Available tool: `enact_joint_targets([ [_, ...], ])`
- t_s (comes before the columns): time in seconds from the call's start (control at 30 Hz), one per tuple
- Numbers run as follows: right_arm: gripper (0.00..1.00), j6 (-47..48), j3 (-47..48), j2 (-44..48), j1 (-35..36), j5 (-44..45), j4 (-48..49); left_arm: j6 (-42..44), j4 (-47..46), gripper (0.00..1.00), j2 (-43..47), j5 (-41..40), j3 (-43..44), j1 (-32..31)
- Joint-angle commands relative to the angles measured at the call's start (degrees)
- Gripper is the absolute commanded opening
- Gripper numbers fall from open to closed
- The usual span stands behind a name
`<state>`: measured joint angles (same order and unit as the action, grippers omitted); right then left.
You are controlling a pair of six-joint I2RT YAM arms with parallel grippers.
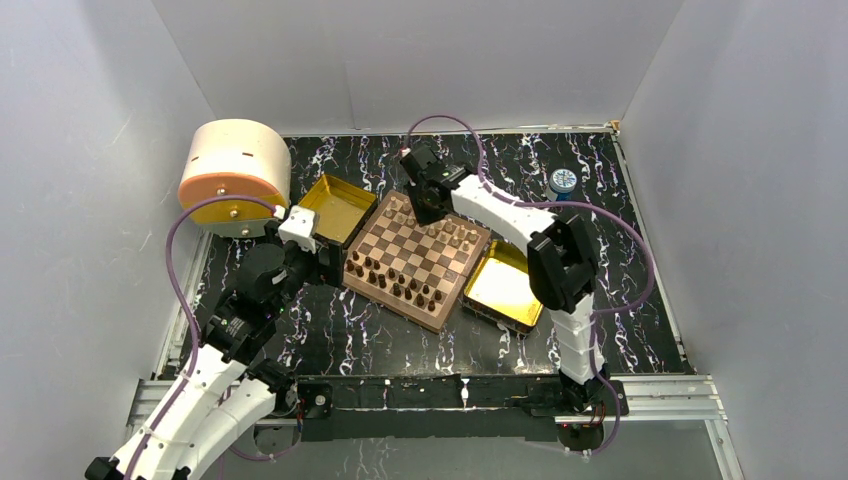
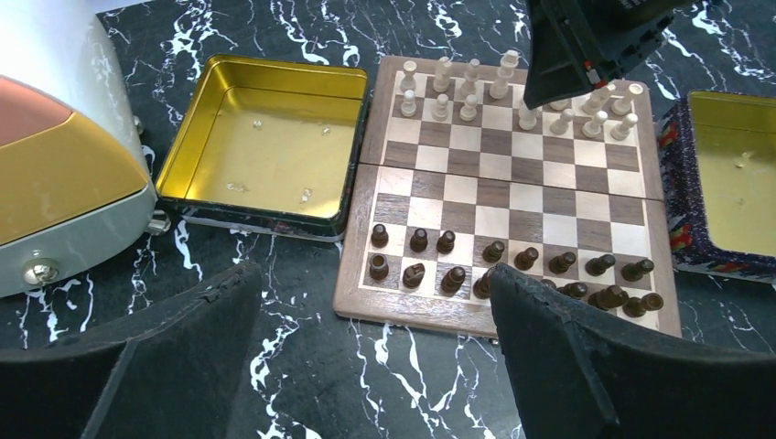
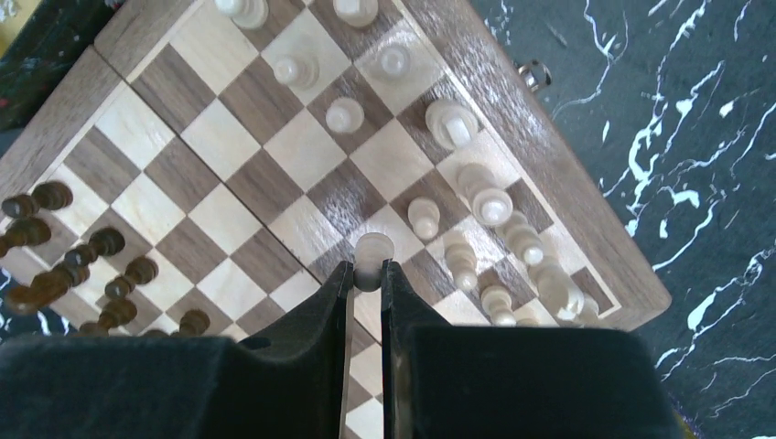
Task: Set up the chess pieces on the board
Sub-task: Place the chess piece on the chessboard.
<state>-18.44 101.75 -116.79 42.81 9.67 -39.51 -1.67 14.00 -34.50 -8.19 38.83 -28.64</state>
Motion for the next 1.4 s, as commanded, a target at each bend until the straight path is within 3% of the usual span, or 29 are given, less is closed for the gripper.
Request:
enact_joint_targets([
  [0.0,0.16,1.6,8.5,-3.5,1.5,4.0,-3.9,1.1,0.5,0.91,0.7,-3.1,0.1,-0.1],
  [0.4,0.17,3.5,18.5,-11.7,3.6,11.3,-10.7,1.2,0.7,0.91,4.0,-5.2,-0.2,-0.1],
  [1.37,0.2,4.3,17.7,-14.3,3.1,11.9,-6.6,1.4,0.6,0.91,4.0,-5.6,-0.2,-0.1],
])
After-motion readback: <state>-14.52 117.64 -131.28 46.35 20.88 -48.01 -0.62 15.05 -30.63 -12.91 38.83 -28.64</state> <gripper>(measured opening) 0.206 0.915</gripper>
